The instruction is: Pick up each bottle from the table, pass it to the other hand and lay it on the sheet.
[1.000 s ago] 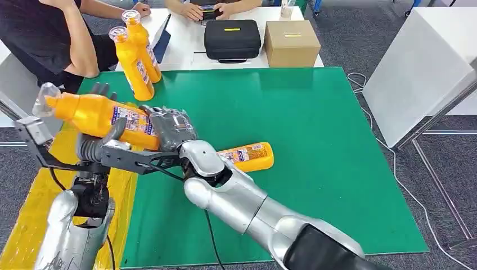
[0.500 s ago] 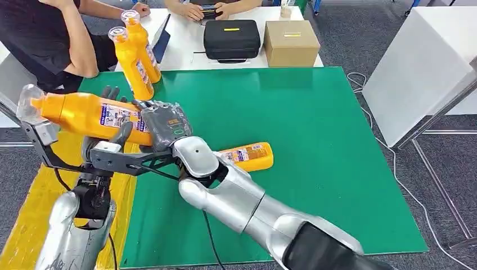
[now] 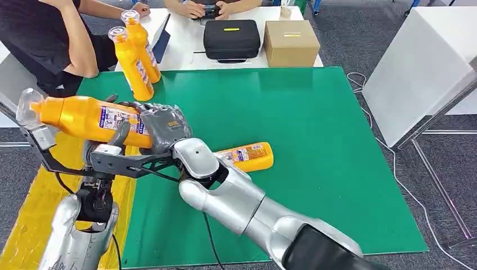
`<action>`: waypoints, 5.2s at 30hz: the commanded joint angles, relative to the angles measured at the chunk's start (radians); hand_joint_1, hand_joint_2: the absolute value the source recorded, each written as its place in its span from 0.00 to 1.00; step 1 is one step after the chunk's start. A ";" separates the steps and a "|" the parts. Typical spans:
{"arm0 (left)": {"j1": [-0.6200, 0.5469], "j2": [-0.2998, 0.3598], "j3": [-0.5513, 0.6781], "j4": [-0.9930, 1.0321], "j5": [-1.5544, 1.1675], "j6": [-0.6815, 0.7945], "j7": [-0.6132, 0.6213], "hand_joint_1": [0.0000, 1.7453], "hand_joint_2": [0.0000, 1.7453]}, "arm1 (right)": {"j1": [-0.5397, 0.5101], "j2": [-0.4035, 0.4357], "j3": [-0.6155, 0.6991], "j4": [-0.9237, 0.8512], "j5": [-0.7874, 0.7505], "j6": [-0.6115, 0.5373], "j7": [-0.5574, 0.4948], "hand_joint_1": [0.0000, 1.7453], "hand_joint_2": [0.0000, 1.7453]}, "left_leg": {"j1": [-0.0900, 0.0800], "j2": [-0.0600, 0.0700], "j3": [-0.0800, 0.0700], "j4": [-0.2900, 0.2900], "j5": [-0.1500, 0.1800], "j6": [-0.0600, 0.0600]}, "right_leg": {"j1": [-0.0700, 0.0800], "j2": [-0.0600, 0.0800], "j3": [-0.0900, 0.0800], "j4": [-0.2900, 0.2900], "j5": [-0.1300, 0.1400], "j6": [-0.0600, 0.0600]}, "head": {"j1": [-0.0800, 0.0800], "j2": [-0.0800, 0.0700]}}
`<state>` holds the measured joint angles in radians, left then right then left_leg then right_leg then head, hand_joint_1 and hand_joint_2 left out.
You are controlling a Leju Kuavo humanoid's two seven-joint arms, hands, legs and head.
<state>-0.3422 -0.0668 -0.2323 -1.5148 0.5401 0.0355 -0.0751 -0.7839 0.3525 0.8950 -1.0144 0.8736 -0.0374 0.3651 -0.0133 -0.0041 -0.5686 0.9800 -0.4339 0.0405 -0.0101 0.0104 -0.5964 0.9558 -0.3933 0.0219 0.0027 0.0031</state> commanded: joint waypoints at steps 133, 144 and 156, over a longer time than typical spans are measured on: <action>-0.106 0.136 0.128 0.640 -2.055 0.663 -0.024 1.00 1.00 | 0.306 -0.321 -0.401 -0.679 0.068 0.144 -0.112 0.00 0.00 | 0.001 0.006 0.004 0.000 -0.003 -0.003 | 0.000 0.006 0.003 0.000 0.000 -0.001 | 0.000 0.000; -0.068 0.158 0.180 0.654 -2.064 0.663 -0.004 1.00 1.00 | 0.249 -0.298 -0.355 -0.625 0.043 0.169 -0.143 0.00 0.00 | 0.001 0.004 0.003 0.000 -0.003 -0.003 | 0.001 0.004 0.004 0.000 -0.001 -0.001 | 0.000 0.000; -0.050 0.160 0.194 0.642 -2.058 0.663 -0.006 1.00 1.00 | 0.240 -0.293 -0.349 -0.614 0.035 0.170 -0.155 0.00 0.00 | 0.001 0.000 0.001 0.000 -0.002 -0.002 | 0.001 0.001 0.002 0.000 -0.001 -0.001 | 0.000 0.000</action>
<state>-0.3798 0.0793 -0.0656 -0.9235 -1.5160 0.6977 -0.0793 -0.4835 0.0637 0.5097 -1.7052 0.9152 0.1263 0.2182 -0.0129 -0.0057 -0.5704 0.9800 -0.4342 0.0404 -0.0102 0.0100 -0.5964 0.9558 -0.3933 0.0221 0.0031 0.0030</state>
